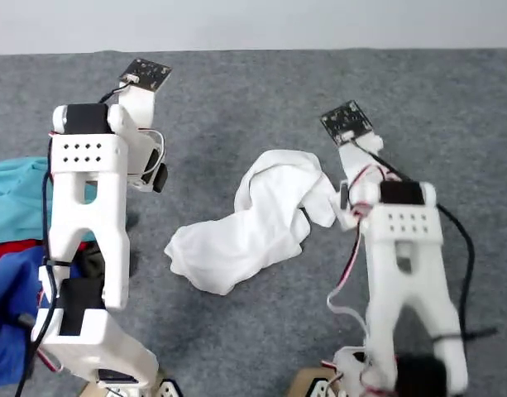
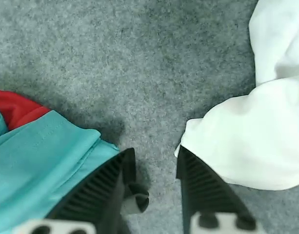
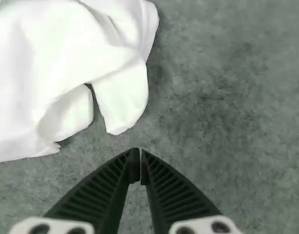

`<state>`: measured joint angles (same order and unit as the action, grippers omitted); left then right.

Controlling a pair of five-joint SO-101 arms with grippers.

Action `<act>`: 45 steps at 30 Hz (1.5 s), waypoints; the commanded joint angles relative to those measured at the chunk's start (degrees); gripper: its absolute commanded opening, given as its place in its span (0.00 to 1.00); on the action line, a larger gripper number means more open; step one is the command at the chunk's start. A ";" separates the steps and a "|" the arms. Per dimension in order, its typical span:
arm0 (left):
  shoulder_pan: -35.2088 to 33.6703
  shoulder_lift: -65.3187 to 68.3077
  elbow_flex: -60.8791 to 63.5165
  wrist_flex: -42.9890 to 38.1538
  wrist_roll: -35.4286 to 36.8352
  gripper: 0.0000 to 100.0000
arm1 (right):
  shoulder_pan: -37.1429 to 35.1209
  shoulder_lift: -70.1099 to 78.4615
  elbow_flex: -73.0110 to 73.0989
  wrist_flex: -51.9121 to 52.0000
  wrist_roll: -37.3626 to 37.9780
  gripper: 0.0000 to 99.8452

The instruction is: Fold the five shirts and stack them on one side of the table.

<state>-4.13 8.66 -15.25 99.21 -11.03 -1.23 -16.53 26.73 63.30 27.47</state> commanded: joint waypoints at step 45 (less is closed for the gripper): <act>0.18 -2.81 -0.22 1.14 -0.44 0.14 | -8.04 38.55 -37.63 12.97 -13.80 0.04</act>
<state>-4.13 8.66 -15.25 99.21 -11.03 -8.44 29.63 -8.00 77.10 12.70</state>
